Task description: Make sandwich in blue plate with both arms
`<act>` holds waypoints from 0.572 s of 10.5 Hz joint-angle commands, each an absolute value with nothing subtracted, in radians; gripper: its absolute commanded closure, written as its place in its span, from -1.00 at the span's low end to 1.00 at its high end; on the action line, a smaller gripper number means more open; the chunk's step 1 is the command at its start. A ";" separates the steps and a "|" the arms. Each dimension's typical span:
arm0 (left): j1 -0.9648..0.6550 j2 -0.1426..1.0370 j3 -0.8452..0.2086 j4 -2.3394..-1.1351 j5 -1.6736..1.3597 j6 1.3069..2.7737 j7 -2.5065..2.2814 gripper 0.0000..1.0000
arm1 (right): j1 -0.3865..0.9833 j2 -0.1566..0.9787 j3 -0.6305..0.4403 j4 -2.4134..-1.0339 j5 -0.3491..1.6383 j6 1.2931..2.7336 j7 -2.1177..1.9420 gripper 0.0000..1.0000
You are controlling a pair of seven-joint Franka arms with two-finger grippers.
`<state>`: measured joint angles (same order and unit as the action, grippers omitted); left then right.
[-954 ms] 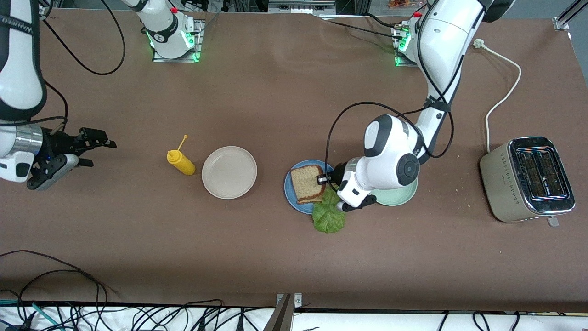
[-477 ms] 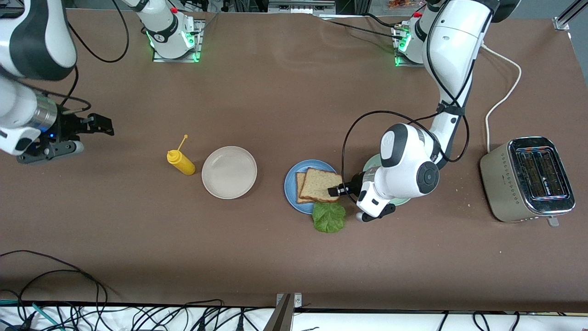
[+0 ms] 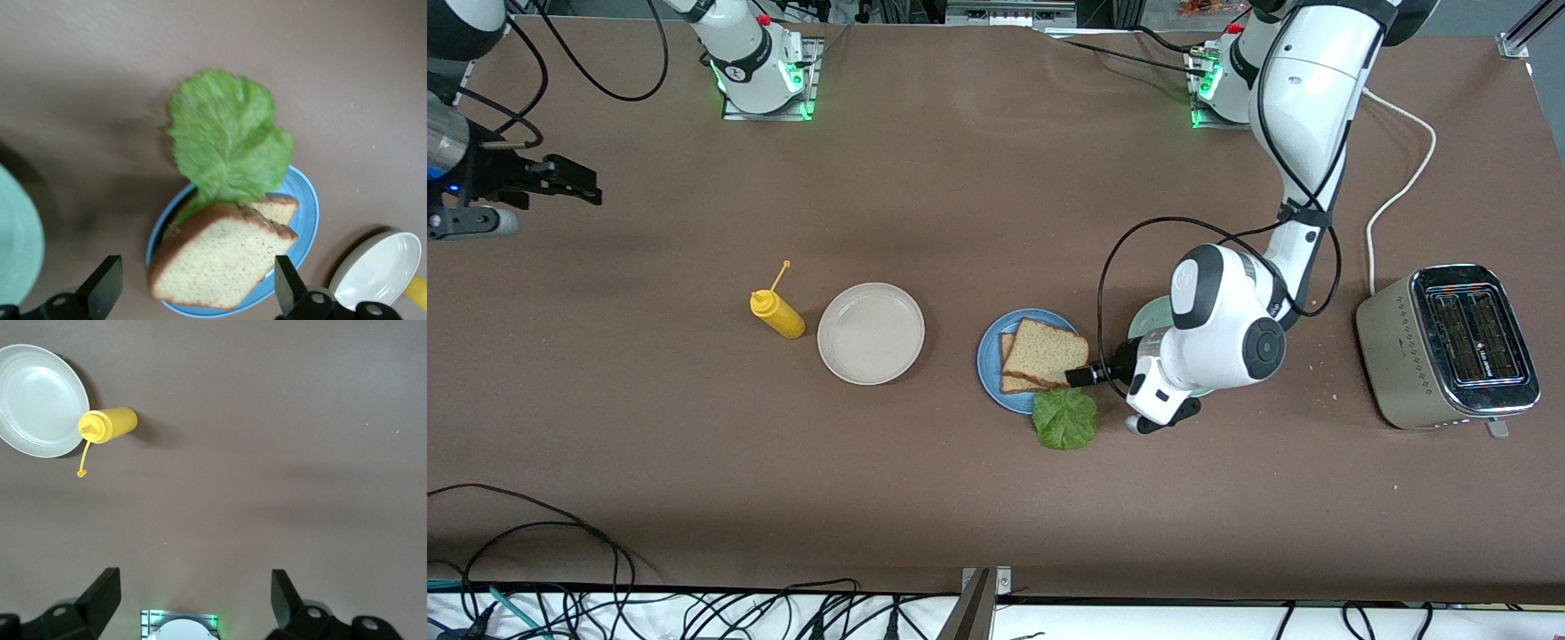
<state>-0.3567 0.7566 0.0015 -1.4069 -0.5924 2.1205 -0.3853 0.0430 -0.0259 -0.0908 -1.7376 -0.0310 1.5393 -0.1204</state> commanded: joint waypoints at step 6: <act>-0.034 0.534 0.027 -1.385 -0.343 1.680 -0.145 -1.00 | 0.035 -0.012 -0.153 -1.559 -0.038 1.470 -0.116 -1.00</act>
